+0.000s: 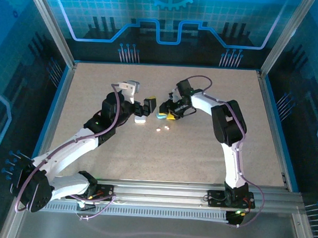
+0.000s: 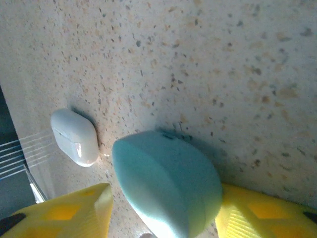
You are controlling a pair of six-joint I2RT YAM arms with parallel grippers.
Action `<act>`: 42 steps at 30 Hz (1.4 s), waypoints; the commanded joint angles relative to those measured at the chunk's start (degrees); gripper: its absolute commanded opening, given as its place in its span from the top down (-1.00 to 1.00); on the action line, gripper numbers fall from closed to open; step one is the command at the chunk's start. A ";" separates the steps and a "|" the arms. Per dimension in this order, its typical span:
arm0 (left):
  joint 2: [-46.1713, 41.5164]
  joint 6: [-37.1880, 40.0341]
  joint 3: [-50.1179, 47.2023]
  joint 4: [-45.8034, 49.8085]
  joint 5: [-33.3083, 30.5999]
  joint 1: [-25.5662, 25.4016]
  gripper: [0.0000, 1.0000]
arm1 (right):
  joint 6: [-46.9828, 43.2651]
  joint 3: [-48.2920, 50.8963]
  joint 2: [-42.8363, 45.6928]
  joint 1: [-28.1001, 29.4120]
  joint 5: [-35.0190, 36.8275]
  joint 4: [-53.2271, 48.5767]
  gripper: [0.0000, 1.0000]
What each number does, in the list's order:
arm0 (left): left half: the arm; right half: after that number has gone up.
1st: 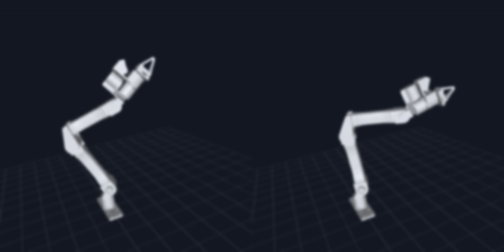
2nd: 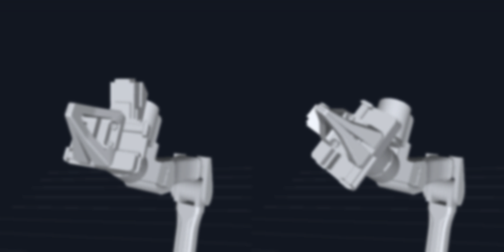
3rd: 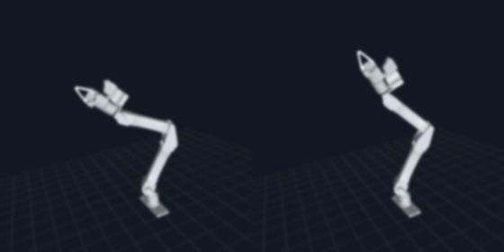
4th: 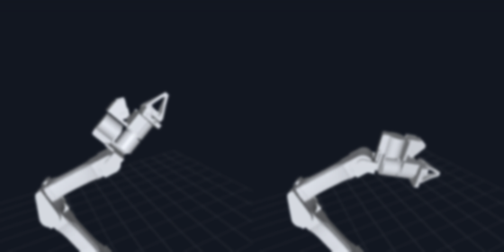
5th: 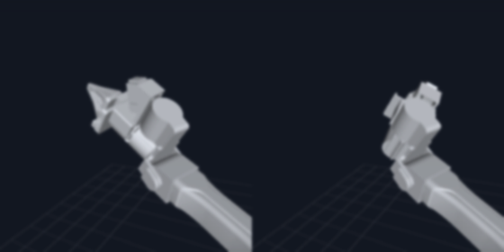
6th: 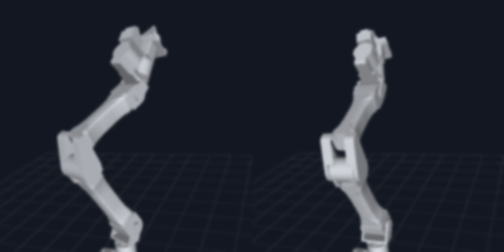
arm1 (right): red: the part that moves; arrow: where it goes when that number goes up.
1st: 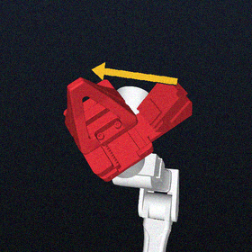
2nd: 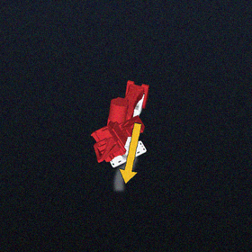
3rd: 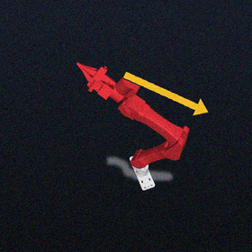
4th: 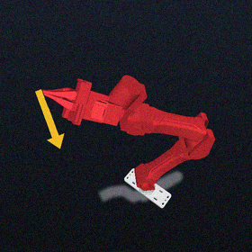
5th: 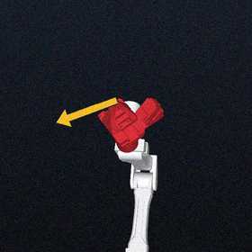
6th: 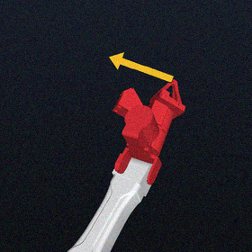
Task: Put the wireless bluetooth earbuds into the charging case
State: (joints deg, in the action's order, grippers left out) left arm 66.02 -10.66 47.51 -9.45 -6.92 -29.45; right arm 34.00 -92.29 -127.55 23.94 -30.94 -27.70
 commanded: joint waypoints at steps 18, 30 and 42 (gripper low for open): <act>-0.54 -2.19 1.89 3.13 2.87 0.52 -0.98 | -12.70 -12.16 4.19 -9.53 24.83 -10.62 -0.27; 0.40 -2.54 2.33 3.12 4.21 0.50 -0.98 | -24.16 -37.26 -14.01 -11.09 25.51 -20.56 -0.42; 1.22 -2.56 3.12 3.48 5.05 0.54 -0.98 | -30.01 -42.04 -18.70 -11.81 18.38 -23.47 -0.50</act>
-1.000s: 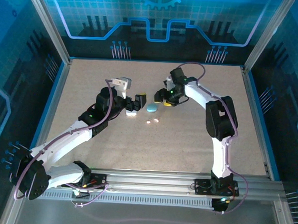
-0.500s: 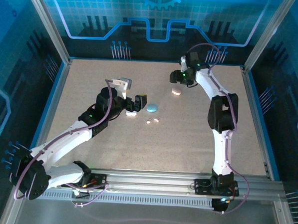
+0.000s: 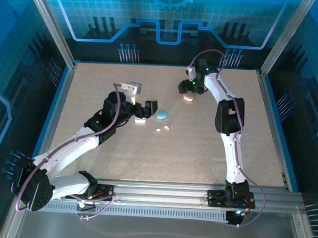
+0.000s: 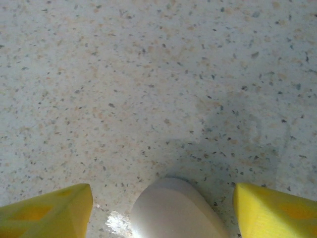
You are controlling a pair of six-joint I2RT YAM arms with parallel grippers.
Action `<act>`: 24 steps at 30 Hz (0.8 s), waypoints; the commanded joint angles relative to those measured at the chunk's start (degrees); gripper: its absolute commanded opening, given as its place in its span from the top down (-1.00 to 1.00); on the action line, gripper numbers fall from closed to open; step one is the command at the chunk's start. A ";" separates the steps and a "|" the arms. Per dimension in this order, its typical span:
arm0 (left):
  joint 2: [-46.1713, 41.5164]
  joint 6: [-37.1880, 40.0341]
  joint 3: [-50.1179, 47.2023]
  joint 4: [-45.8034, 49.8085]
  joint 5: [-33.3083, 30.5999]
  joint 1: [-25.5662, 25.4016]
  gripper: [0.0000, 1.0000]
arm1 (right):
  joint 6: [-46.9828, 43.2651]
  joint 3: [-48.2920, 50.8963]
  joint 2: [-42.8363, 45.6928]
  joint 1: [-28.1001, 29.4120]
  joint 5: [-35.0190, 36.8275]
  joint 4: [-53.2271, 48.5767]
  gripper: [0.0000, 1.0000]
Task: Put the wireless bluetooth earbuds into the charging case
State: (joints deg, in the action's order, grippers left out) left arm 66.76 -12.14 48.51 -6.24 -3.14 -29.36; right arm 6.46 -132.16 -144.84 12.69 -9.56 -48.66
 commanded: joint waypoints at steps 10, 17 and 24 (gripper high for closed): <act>-0.57 -0.71 1.94 0.62 0.94 0.52 -0.98 | -4.40 0.15 -0.13 0.11 -1.69 -5.07 -0.38; -1.50 -0.69 1.24 0.53 0.93 0.49 -0.98 | -6.81 4.10 2.40 1.09 1.29 -3.72 -0.30; -1.80 -0.48 0.99 0.43 0.75 0.46 -0.98 | -8.00 6.24 3.67 1.96 5.61 -2.34 -0.18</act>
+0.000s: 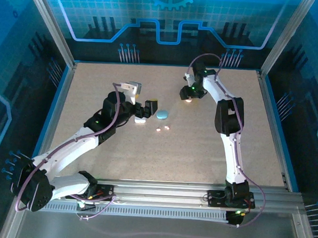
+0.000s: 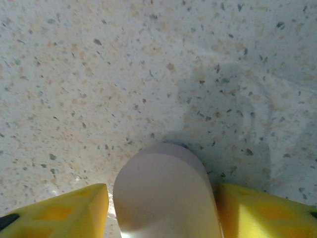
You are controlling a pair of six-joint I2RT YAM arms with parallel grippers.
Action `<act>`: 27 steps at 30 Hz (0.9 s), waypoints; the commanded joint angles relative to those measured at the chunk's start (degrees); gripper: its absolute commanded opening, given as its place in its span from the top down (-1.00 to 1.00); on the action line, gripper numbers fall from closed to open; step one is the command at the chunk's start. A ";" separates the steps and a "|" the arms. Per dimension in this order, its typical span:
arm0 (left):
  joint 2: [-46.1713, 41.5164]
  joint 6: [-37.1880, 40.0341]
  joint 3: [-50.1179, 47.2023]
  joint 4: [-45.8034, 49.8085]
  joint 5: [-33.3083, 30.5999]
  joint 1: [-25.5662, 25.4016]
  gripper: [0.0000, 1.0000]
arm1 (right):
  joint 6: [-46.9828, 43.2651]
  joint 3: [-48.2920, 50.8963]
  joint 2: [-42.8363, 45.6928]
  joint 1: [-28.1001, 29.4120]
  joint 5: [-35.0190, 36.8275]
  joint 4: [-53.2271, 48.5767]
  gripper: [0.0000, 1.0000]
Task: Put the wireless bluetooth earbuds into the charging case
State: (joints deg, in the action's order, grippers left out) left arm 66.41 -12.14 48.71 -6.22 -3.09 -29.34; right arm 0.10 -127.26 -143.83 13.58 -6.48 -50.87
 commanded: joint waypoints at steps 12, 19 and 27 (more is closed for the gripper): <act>-1.90 -0.60 0.51 0.41 0.35 0.51 -0.98 | -4.23 5.90 5.28 3.54 9.53 2.77 0.19; -2.41 -1.20 1.11 0.78 2.45 0.51 -0.97 | 0.87 16.34 17.23 3.91 3.16 8.71 0.26; -2.85 -2.70 3.59 3.38 5.47 0.77 -0.86 | 8.84 42.33 43.33 5.22 -2.59 24.30 0.28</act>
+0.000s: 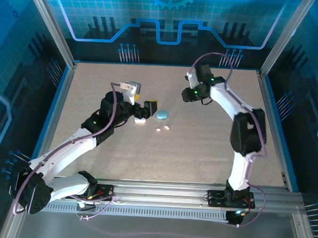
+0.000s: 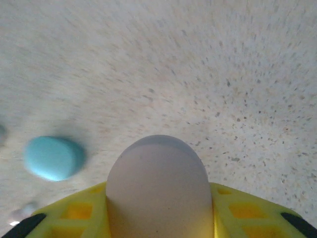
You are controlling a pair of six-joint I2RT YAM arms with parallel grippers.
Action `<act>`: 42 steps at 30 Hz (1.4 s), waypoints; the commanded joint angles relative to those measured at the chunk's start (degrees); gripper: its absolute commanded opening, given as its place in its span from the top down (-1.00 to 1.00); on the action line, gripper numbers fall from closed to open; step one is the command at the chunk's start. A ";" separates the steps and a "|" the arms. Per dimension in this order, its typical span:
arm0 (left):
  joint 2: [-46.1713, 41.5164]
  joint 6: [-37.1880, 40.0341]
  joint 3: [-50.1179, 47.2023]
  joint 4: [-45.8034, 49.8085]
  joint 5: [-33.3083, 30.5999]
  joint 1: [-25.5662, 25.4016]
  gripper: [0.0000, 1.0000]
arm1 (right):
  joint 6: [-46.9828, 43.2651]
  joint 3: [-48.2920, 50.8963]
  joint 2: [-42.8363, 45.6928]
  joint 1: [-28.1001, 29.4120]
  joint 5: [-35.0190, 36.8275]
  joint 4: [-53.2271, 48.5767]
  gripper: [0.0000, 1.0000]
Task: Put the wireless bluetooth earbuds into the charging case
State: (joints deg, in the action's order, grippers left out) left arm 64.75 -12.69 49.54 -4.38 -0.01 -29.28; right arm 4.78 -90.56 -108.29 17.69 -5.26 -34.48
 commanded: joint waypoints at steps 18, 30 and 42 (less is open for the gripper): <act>3.22 -8.77 7.35 -0.16 10.04 1.47 -0.61 | -5.89 37.24 47.59 2.48 -9.64 23.06 0.31; 9.20 -10.48 12.69 -2.46 24.77 0.84 -0.52 | -19.32 39.26 55.08 9.13 -5.33 21.47 0.34; 16.16 -9.10 18.22 -0.38 31.44 -5.28 -0.36 | -22.52 39.85 55.03 12.34 -4.08 24.28 0.34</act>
State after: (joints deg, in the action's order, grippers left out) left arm 79.70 -22.17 65.80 -5.02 28.47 -33.50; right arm -15.99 -51.31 -53.56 28.93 -10.31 -13.34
